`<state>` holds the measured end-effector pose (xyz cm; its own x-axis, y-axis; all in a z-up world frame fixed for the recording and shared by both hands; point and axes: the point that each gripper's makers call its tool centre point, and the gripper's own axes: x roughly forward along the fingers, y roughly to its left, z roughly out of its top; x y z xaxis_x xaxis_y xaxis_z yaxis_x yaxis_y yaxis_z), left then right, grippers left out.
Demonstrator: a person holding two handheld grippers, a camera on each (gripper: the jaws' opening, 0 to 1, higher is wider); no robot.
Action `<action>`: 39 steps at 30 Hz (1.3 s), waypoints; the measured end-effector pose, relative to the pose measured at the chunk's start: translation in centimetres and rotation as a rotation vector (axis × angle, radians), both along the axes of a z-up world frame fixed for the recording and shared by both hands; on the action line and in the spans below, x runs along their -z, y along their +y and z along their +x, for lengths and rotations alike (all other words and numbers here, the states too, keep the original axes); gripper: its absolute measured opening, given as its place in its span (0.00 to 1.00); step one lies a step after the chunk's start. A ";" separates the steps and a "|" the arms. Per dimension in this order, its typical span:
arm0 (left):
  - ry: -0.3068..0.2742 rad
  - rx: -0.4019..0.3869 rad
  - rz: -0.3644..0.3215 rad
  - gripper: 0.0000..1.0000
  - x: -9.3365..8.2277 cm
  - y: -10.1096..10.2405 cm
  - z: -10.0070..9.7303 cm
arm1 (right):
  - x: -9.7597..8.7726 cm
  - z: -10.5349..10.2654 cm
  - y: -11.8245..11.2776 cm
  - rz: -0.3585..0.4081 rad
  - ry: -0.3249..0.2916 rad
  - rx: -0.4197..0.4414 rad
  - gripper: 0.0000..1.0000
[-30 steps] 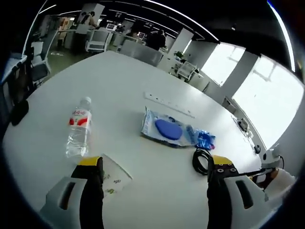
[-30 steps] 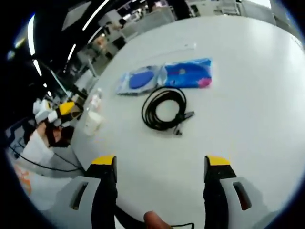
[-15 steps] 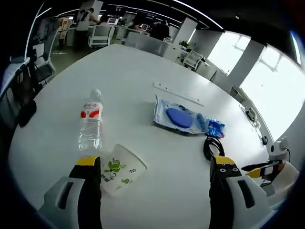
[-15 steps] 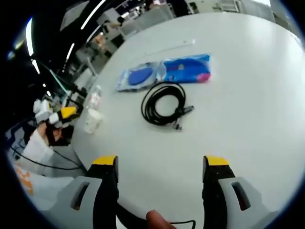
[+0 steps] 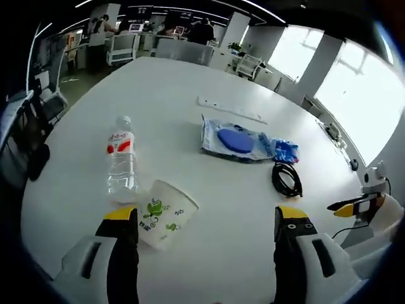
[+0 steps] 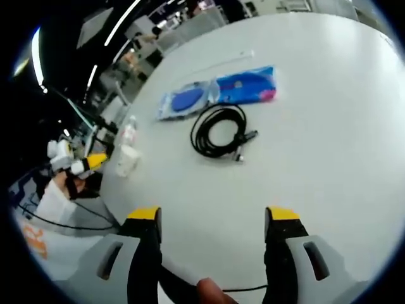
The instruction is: Arrange the tabletop items into an orderly group along one side of the table until the central work area is clear of visible clutter.
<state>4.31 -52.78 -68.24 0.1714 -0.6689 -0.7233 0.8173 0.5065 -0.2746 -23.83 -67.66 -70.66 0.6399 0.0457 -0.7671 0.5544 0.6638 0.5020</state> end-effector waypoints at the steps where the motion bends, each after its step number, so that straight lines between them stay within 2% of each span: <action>1: 0.004 0.033 0.033 0.85 0.6 0.4 -0.4 | 0.2 -0.2 0.2 -0.001 0.008 0.000 0.64; 3: 0.002 0.052 0.079 0.84 1.5 0.9 -0.7 | 0.5 -0.3 0.3 0.000 0.016 0.001 0.64; 9: -0.023 0.117 0.122 0.80 2.6 1.2 -1.0 | 0.3 -0.1 0.8 0.032 -0.014 0.039 0.63; 12: -0.041 0.120 0.138 0.79 3.8 0.9 0.3 | 0.5 -0.1 0.8 0.037 -0.010 0.036 0.62; 13: -0.081 0.124 0.165 0.80 3.9 1.1 1.2 | 0.6 -0.1 0.8 0.041 -0.010 0.034 0.61; 14: -0.065 0.148 0.204 0.79 4.4 1.3 1.3 | 0.5 0.1 0.9 0.046 -0.013 0.029 0.61; 17: -0.077 0.166 0.195 0.75 4.8 0.5 2.0 | 0.3 0.5 1.0 0.057 -0.020 0.025 0.60; 19: -0.078 0.179 0.217 0.74 5.3 0.5 2.2 | 0.2 0.7 0.9 0.058 -0.021 0.025 0.59; 21: -0.122 0.186 0.244 0.69 5.6 0.6 2.9 | 0.1 1.0 0.9 0.059 -0.024 0.020 0.59; 22: -0.162 0.188 0.257 0.65 5.6 0.6 3.5 | 0.1 1.0 0.9 0.058 -0.025 0.018 0.59; 24: -0.232 0.197 0.243 0.58 5.4 0.0 4.2 | 0.0 1.0 0.9 0.059 -0.028 0.018 0.59; 27: -0.170 0.178 0.247 0.44 6.0 -0.1 3.7 | 0.1 1.1 0.9 0.068 -0.029 0.022 0.58; 28: -0.173 0.175 0.242 0.43 6.1 -0.2 3.7 | 0.0 1.1 1.0 0.071 -0.030 0.024 0.58; 33: -0.169 0.200 0.267 0.42 7.0 0.0 2.9 | 0.2 1.0 1.2 0.078 -0.026 0.026 0.58; 36: -0.138 0.151 0.235 0.41 6.7 0.0 2.8 | 0.3 1.1 1.4 0.085 -0.027 0.029 0.58; 39: -0.137 0.147 0.203 0.40 6.3 -0.1 2.4 | 0.3 1.2 1.5 0.091 -0.029 0.030 0.57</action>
<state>6.70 -52.88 -74.50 0.1890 -0.5376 -0.8217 0.9085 0.4134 -0.0615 -22.64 -66.14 -70.97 0.6639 0.0946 -0.7418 0.5579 0.5980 0.5755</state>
